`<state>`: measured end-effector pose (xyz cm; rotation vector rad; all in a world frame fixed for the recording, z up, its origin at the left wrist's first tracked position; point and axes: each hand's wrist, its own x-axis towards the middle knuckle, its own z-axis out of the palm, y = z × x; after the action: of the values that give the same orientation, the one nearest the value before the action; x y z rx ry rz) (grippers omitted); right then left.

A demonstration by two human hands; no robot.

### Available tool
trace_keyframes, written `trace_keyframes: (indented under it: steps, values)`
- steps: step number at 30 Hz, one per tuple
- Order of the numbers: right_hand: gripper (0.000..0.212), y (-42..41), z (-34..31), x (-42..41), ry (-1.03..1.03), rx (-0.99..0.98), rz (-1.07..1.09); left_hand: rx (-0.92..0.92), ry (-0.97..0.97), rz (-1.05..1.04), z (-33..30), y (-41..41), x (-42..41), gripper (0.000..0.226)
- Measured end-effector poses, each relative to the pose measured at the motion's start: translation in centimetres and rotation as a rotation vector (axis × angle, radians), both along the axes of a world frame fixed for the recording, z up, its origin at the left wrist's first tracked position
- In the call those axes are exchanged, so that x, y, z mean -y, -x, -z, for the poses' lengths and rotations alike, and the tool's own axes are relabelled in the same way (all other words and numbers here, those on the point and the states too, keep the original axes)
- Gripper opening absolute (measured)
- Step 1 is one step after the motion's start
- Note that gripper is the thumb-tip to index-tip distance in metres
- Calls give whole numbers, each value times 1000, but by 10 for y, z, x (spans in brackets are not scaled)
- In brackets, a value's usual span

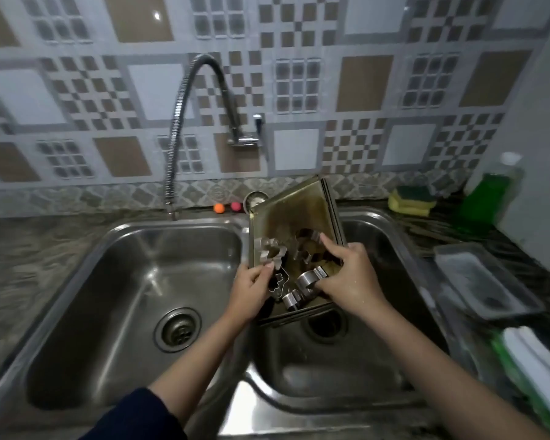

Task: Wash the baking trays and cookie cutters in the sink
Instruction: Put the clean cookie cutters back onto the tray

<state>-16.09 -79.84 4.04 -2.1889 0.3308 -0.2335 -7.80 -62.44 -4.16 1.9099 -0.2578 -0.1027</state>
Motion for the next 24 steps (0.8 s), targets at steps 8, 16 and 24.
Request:
trace_keyframes:
  steps: [8, 16, 24]
  values:
    - [86, -10, 24, -179, -104, -23, -39, -54, -78, -114, -5, 19, -191, 43]
    - [91, -34, 29, -354, -326, -71, -205, -64, -247, -239, -20, 11, -375, 53]
    - [99, -107, 36, -433, -396, -27, -227, -57, -286, -336, -35, -63, -452, 26]
